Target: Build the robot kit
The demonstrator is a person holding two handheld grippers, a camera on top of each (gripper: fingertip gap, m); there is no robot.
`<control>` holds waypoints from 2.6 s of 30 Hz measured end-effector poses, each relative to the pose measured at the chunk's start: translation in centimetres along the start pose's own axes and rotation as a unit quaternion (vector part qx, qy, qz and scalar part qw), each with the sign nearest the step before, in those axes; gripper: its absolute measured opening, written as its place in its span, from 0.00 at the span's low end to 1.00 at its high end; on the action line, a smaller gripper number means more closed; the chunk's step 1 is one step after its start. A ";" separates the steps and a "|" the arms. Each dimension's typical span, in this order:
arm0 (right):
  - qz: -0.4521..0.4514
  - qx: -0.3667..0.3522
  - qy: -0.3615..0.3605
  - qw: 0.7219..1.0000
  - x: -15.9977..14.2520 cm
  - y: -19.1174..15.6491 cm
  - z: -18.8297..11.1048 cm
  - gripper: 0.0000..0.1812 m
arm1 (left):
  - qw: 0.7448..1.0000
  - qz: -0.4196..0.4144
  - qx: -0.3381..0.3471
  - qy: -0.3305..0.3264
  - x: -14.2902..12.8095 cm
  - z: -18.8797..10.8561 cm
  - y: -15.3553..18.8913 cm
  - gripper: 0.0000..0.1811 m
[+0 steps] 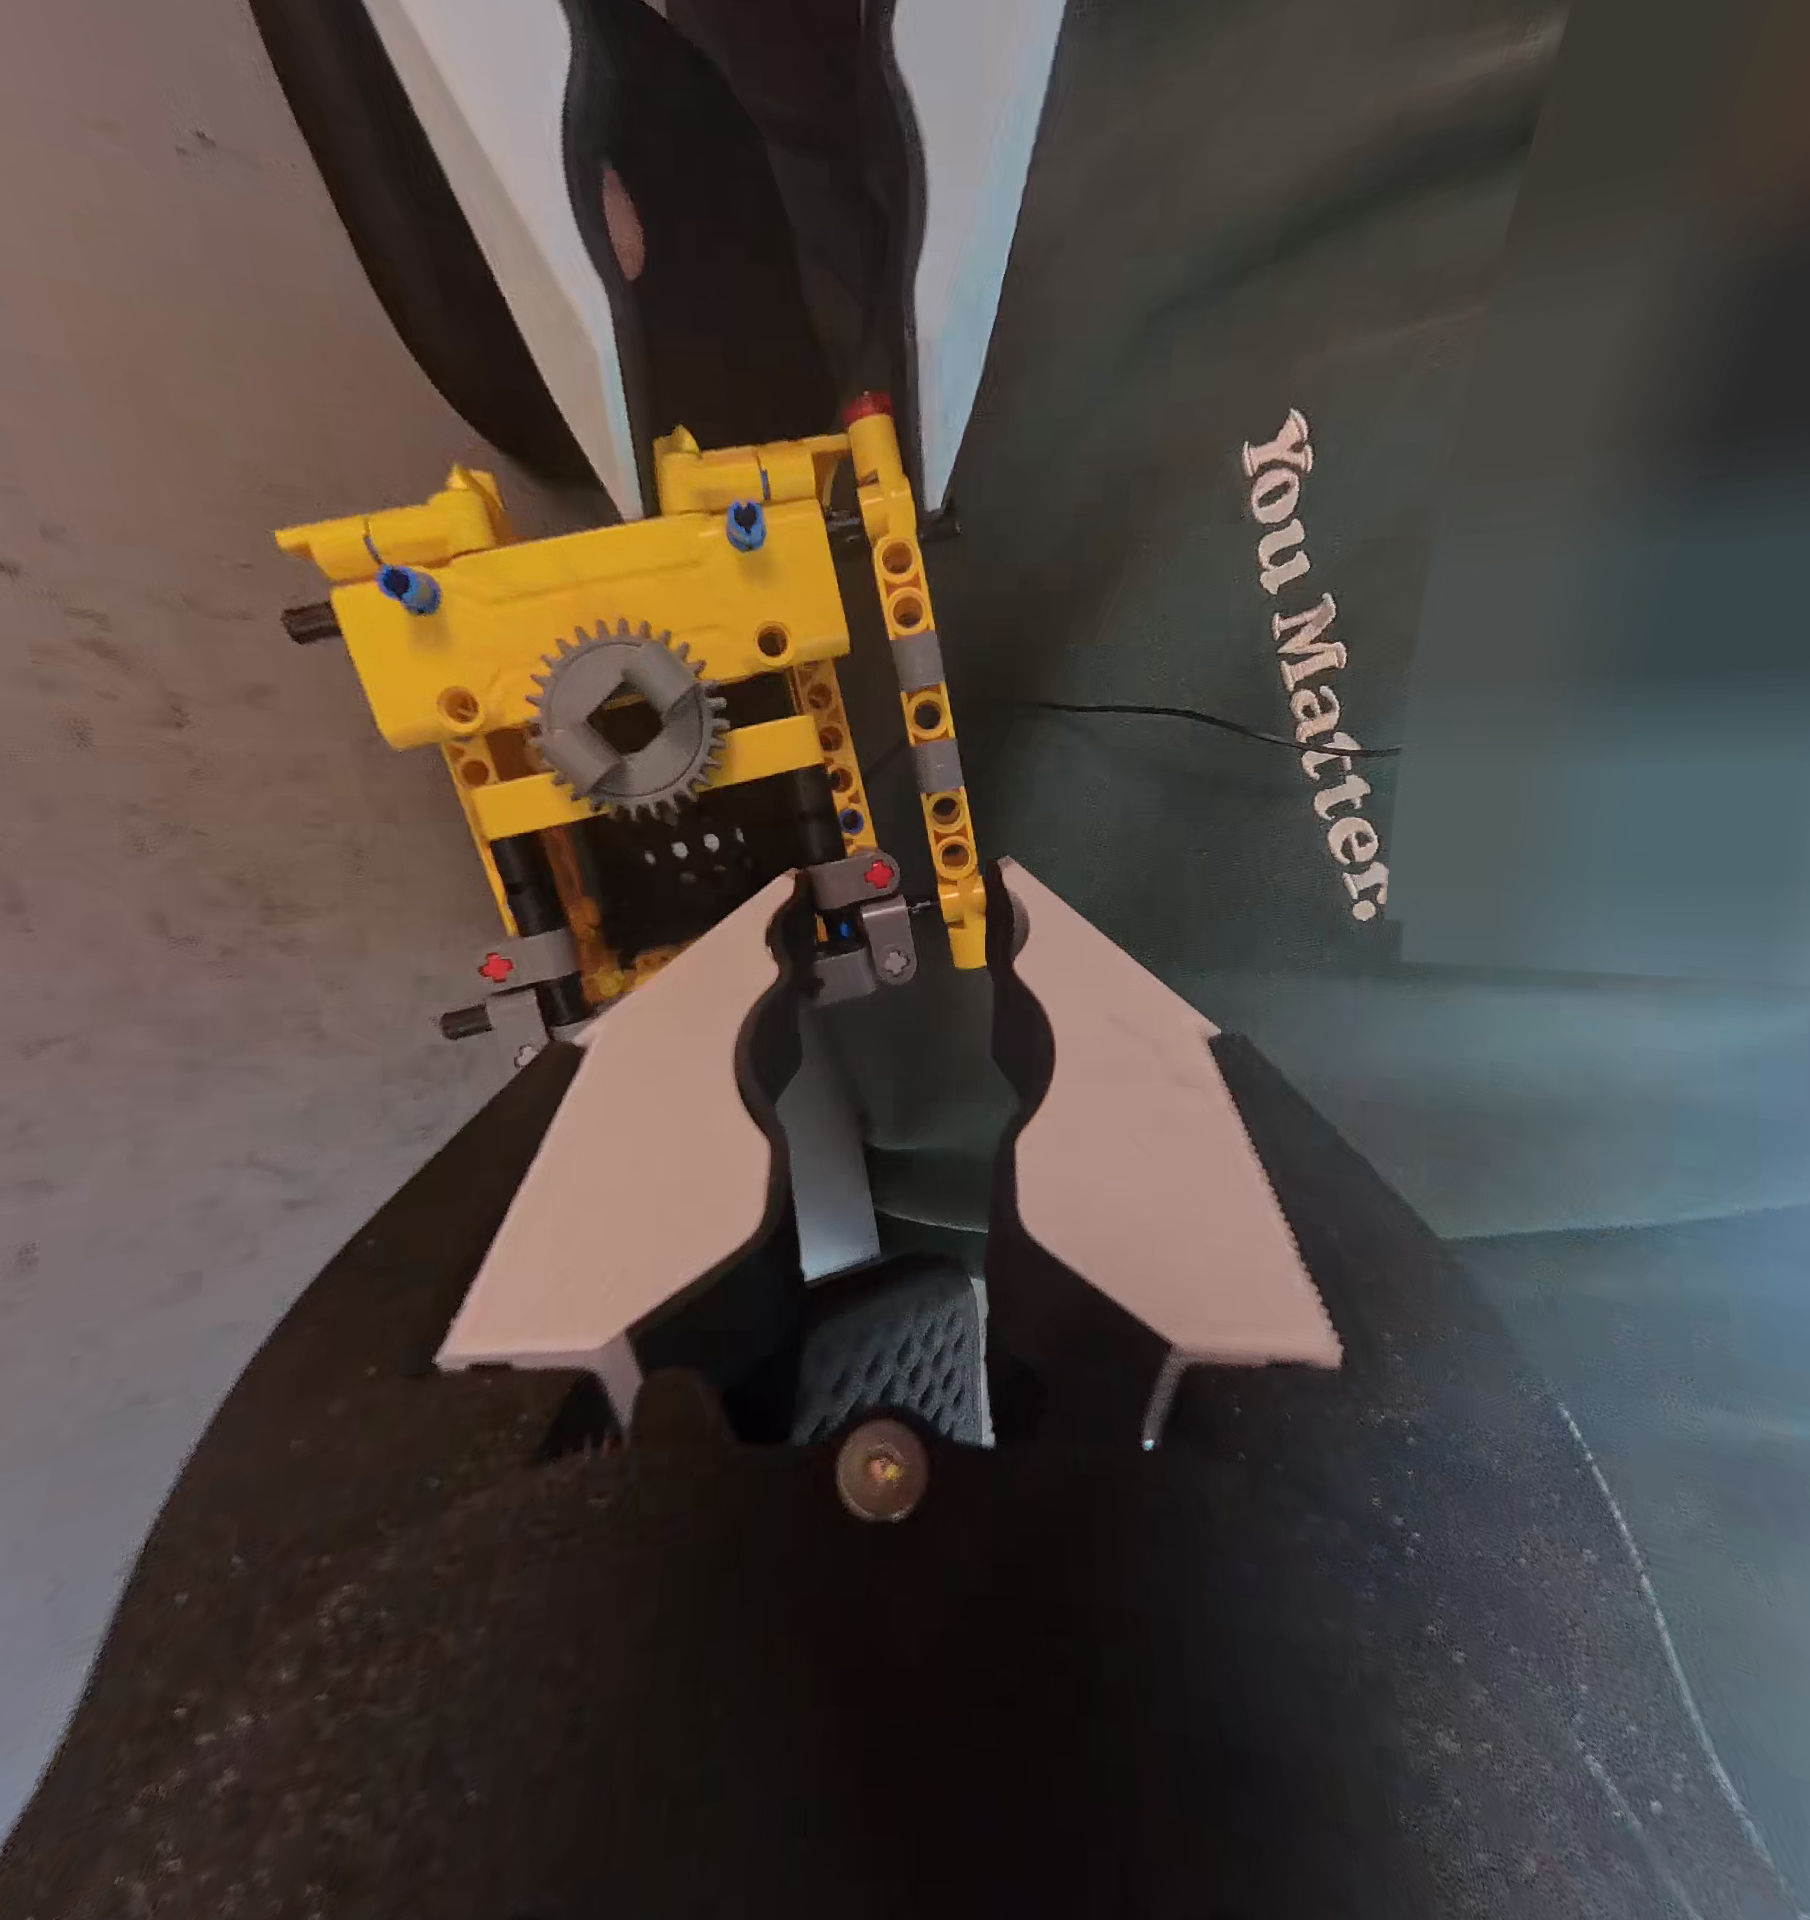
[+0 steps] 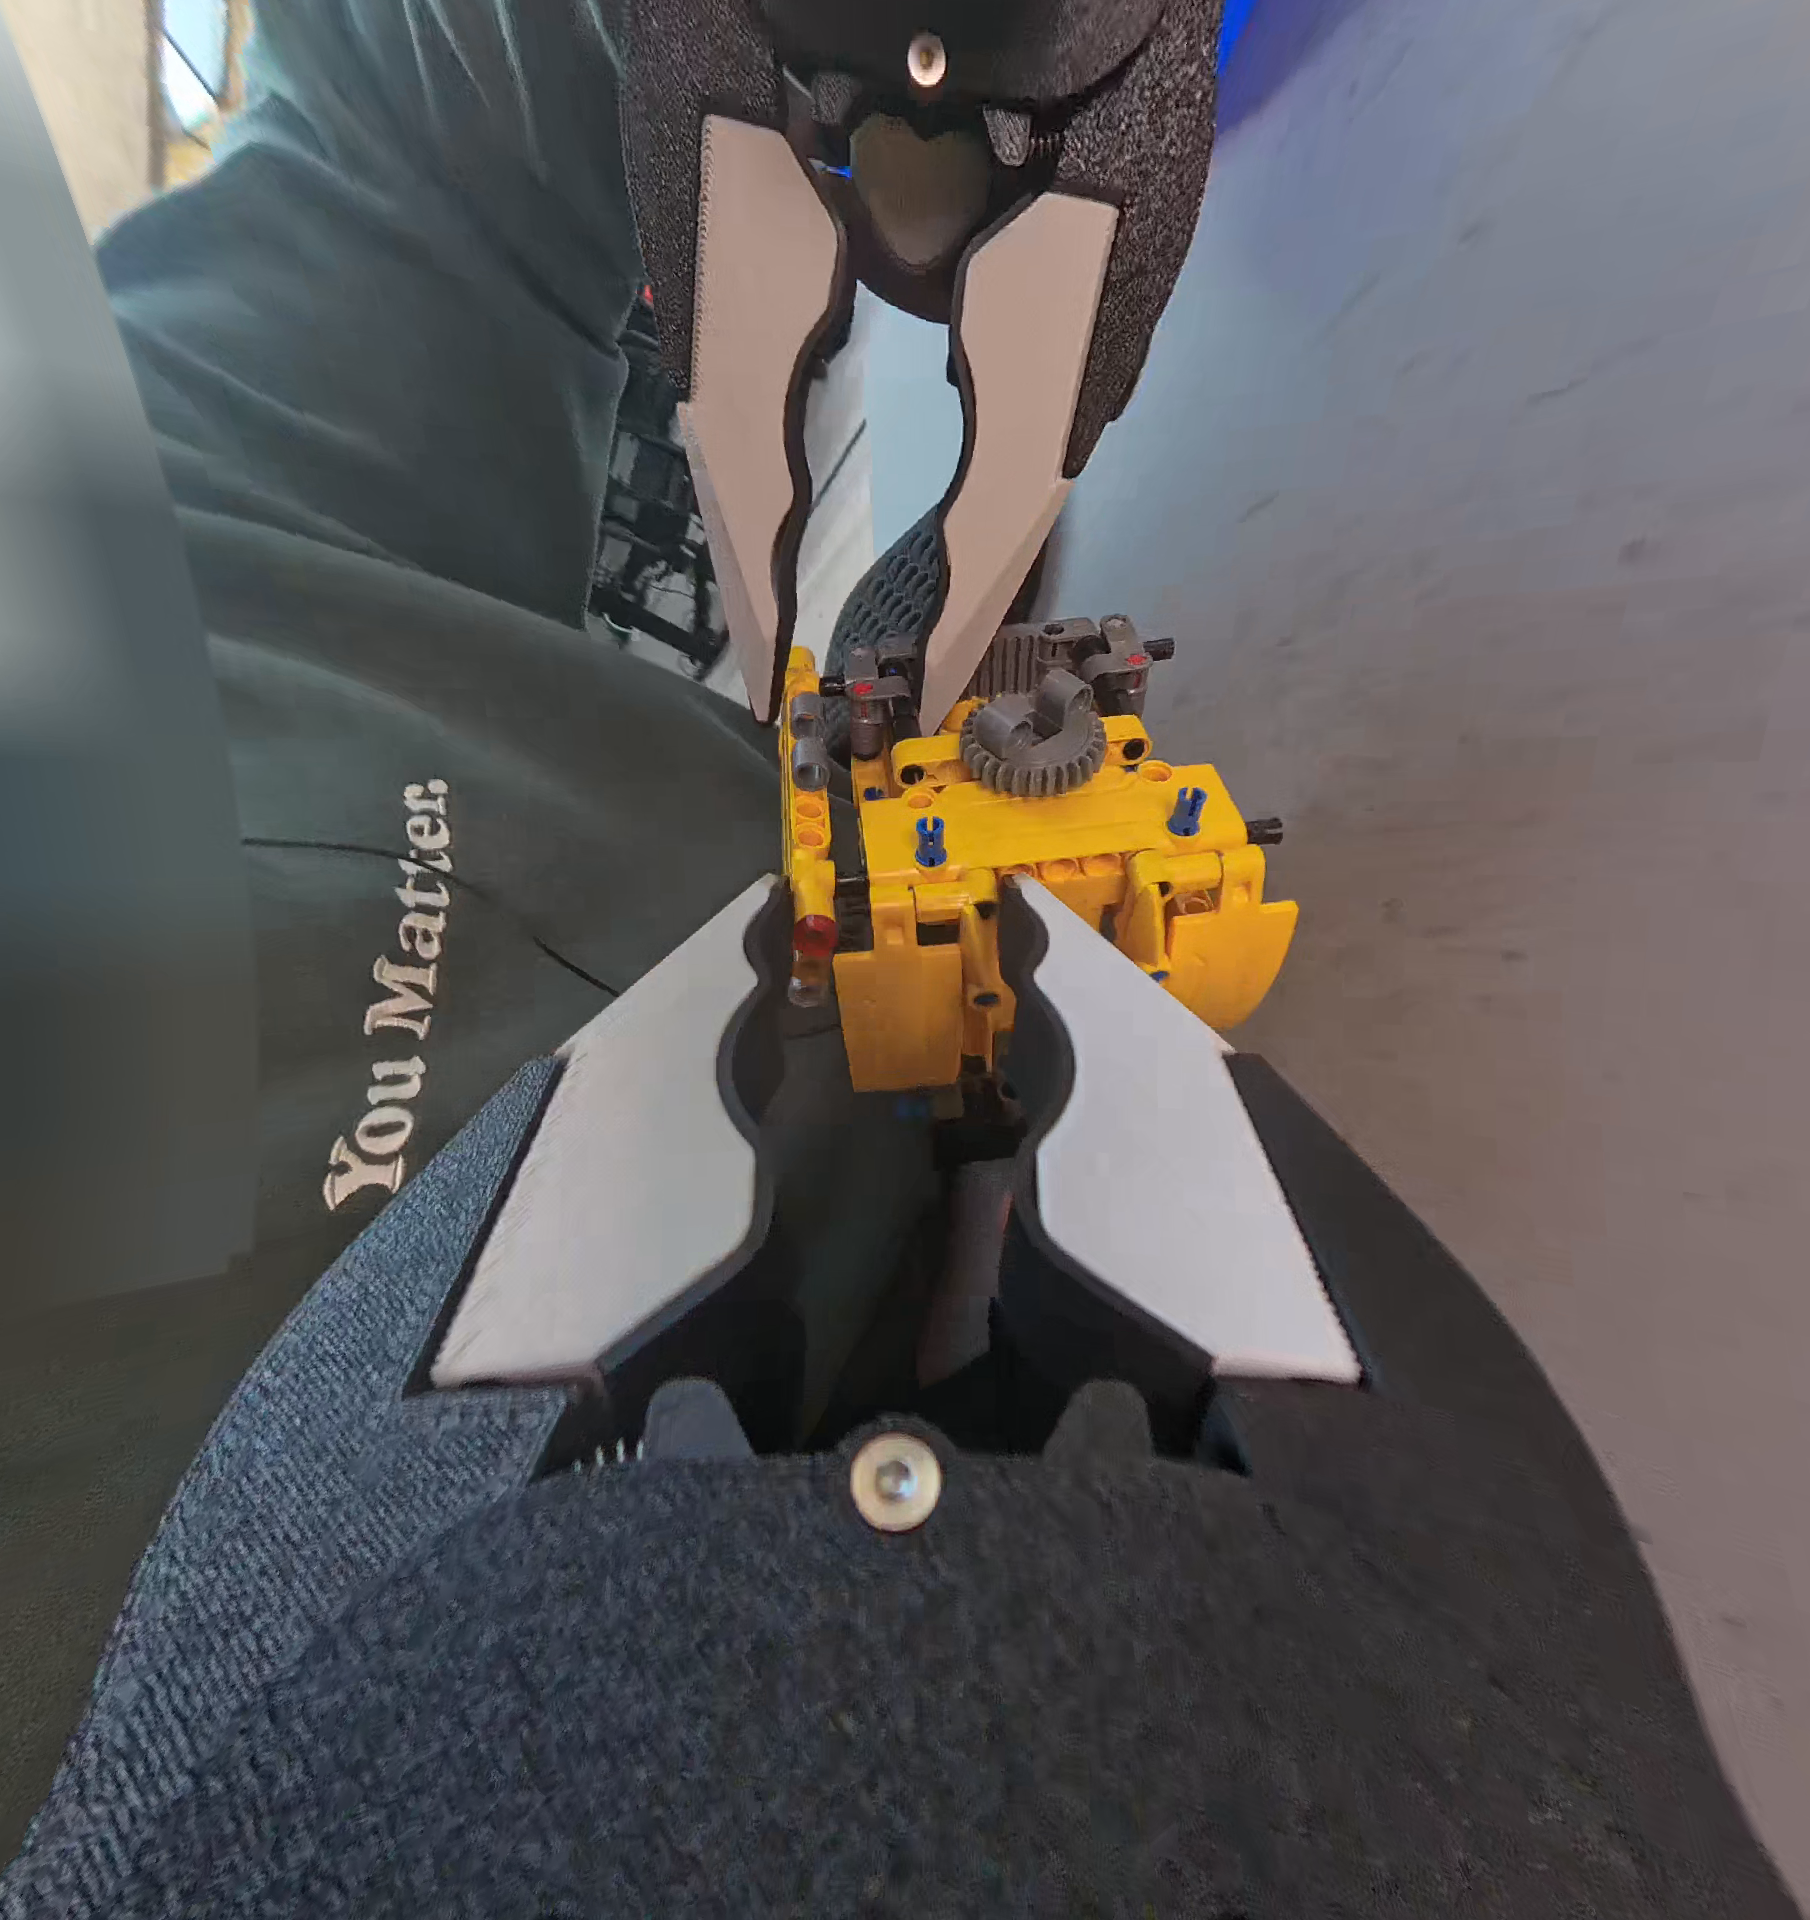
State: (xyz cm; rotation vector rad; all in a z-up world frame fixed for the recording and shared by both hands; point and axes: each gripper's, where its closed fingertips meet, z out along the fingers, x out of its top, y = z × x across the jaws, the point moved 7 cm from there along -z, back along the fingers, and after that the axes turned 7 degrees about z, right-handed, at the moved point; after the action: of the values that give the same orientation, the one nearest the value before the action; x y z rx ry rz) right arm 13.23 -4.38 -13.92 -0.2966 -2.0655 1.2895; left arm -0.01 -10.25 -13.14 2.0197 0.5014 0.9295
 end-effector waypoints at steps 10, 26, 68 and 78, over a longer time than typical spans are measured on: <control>0.128 0.093 0.026 0.987 2.3 5.9 -0.2 0.23 | 0.993 -0.042 -0.099 0.045 -0.5 -3.0 -5.3 0.19; -0.231 -0.066 -0.006 0.971 3.3 2.7 -1.9 0.43 | 0.982 -0.012 -0.081 0.168 -2.3 -2.7 -6.0 0.18; -0.279 -0.133 -0.083 0.947 1.5 0.7 0.4 0.13 | 0.865 0.258 0.392 0.180 -3.5 -0.4 0.2 0.16; -0.334 -0.159 -0.076 0.926 1.4 0.4 0.1 0.16 | 0.868 0.257 0.392 0.161 -3.4 -0.4 0.2 0.13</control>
State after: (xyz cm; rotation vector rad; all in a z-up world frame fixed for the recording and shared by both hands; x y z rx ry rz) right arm 12.04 -3.57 -13.67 0.3626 -2.2175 0.5773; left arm -2.48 -12.29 -14.27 2.8318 0.5926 1.5924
